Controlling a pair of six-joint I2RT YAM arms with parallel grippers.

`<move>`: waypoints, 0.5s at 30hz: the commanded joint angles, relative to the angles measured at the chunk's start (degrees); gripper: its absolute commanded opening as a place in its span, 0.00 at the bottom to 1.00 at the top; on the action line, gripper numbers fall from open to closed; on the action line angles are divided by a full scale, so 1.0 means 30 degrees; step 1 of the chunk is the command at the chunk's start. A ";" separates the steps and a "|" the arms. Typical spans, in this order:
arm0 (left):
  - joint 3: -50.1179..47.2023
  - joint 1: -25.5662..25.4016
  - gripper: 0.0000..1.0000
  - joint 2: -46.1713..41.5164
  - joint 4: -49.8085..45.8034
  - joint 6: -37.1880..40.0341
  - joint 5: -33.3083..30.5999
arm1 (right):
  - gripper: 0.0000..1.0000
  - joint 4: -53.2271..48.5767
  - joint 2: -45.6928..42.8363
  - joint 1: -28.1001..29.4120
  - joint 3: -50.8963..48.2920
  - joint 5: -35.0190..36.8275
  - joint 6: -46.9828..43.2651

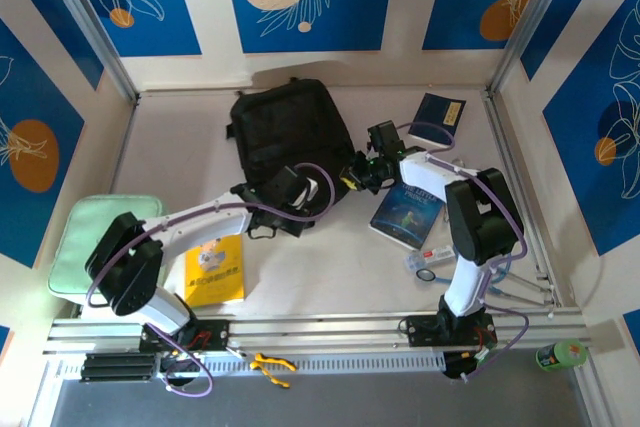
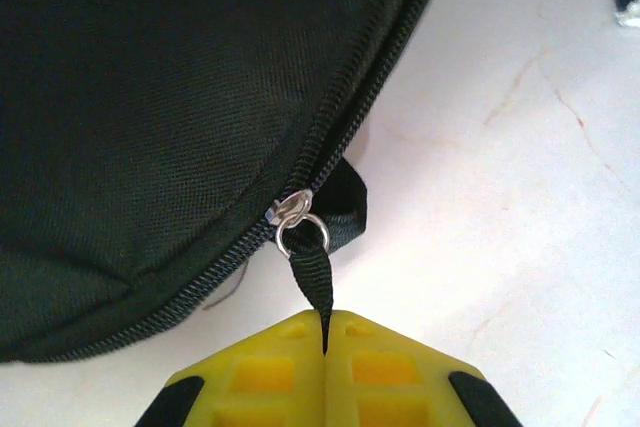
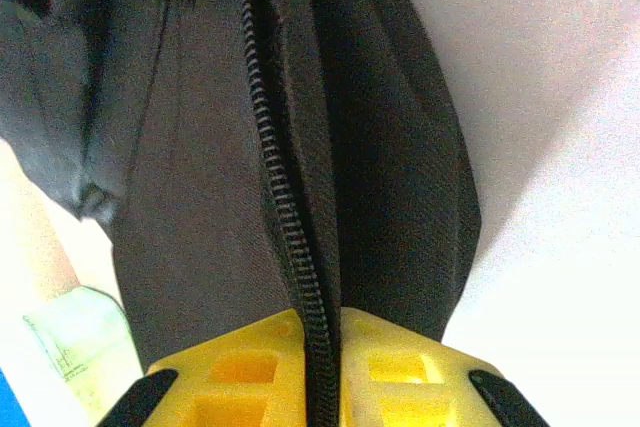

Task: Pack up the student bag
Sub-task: Unzip the student bag at the top-center of the table.

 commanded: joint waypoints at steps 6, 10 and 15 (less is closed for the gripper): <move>0.2740 -0.0261 0.00 0.1851 0.0382 0.0513 0.0554 | 0.46 -0.0213 -0.2908 -0.1185 -0.1191 -0.0772 -0.0156; 0.2768 -0.0263 0.00 0.1674 0.0386 0.0784 0.0895 | 0.64 -0.0793 -0.4479 -0.0884 -0.2773 -0.0757 0.0792; 0.2328 -0.0280 0.00 0.1428 0.0409 0.0976 0.0663 | 0.67 0.0854 -0.4224 0.0251 -0.3978 -0.1085 0.3057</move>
